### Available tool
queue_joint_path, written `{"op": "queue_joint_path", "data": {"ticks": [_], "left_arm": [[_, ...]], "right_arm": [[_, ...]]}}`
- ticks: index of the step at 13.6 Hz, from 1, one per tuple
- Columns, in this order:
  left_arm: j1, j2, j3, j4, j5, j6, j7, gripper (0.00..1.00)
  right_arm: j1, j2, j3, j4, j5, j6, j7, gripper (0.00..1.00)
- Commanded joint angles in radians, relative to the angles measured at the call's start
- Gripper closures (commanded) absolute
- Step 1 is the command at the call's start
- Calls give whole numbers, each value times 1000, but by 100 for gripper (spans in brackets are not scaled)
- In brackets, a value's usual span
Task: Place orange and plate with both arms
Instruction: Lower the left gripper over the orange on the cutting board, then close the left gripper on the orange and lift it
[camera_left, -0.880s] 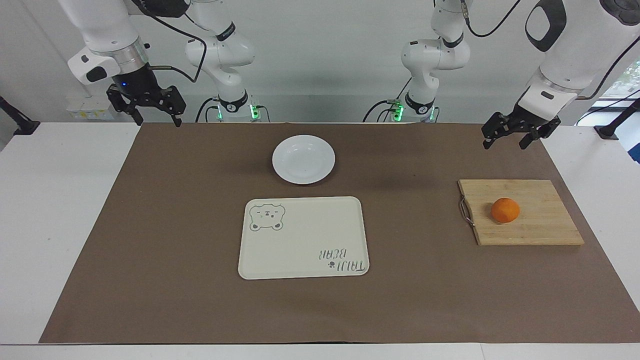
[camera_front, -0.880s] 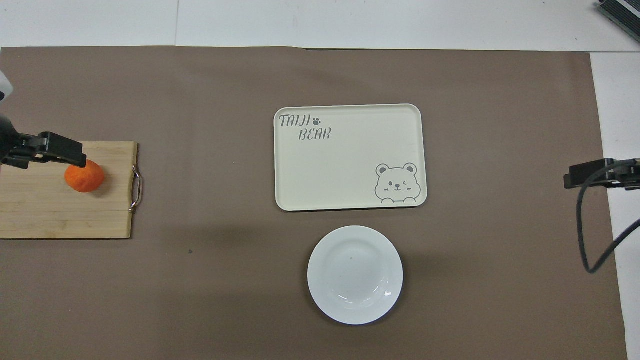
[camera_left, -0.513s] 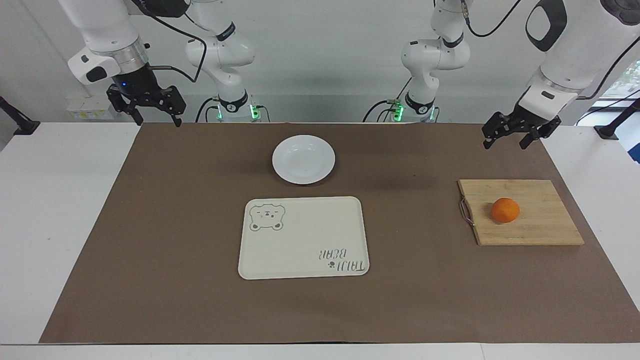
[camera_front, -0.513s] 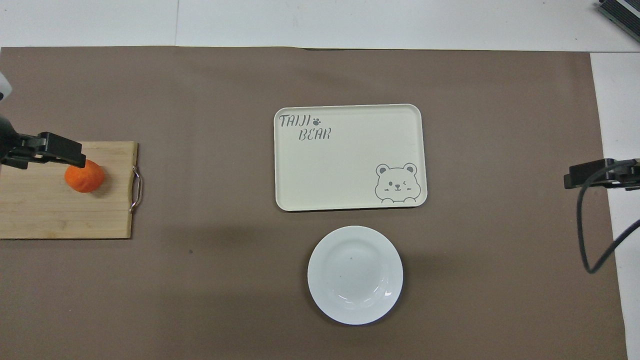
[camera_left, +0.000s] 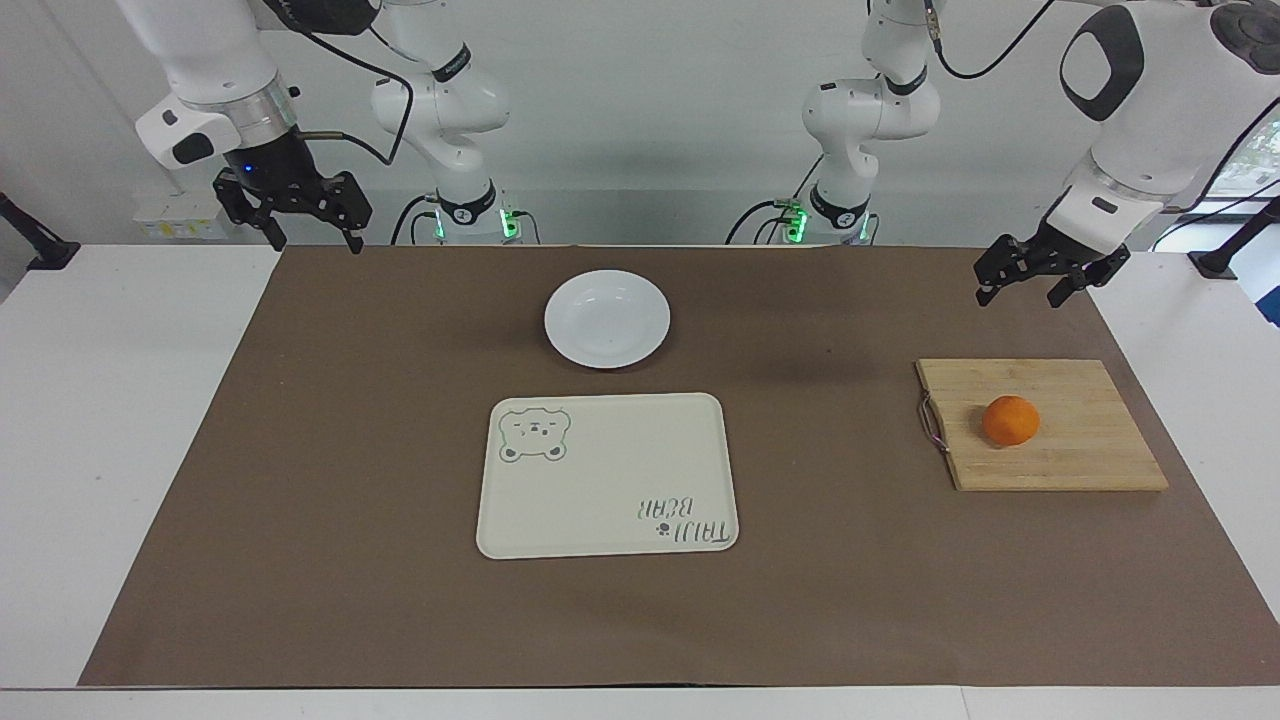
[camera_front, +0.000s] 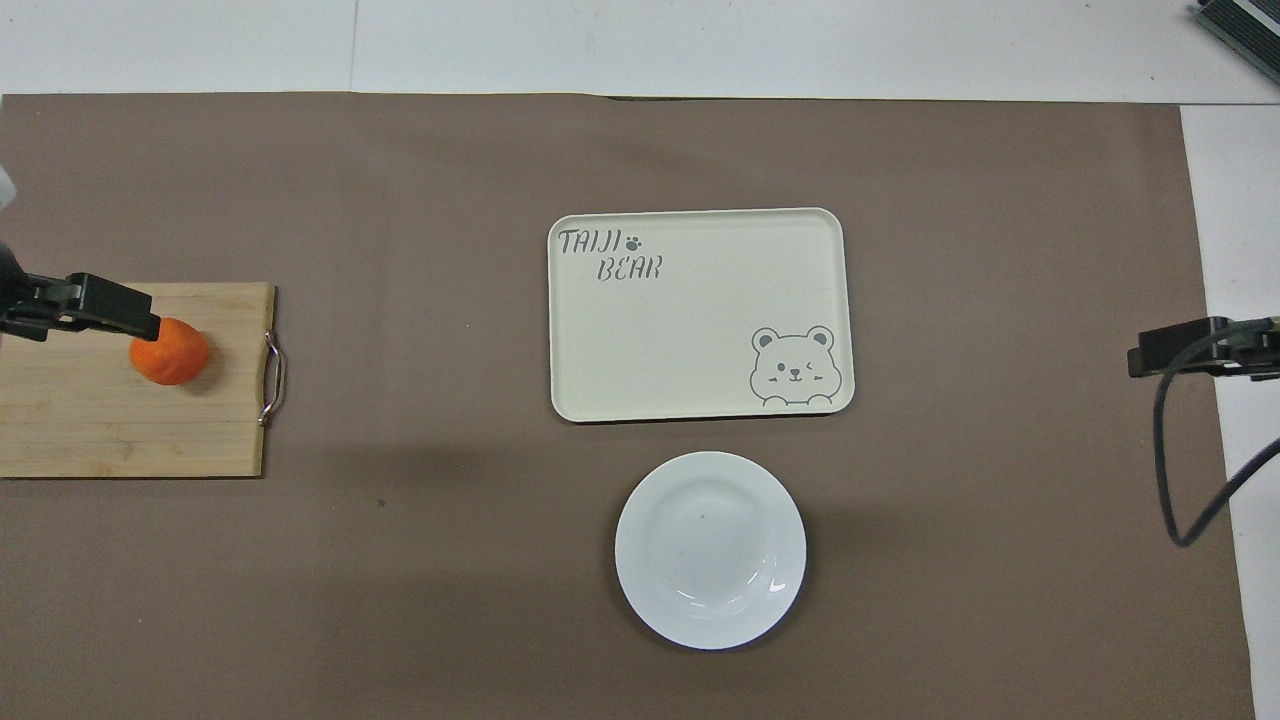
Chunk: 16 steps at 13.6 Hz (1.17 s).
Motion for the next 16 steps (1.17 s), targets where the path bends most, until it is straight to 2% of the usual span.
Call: {"op": "queue_joint_path", "data": {"ticks": [1, 5, 16], "left_arm": [[37, -26, -3, -87, 15, 83, 93, 0], [95, -9, -5, -168, 15, 193, 194, 0], [160, 135, -5, -285, 10, 494, 302, 0]], "right_arm": [[-8, -10, 4, -8, 5, 5, -3, 0], [-8, -12, 4, -8, 5, 7, -3, 0], [-8, -12, 4, -8, 5, 7, -3, 0]]}}
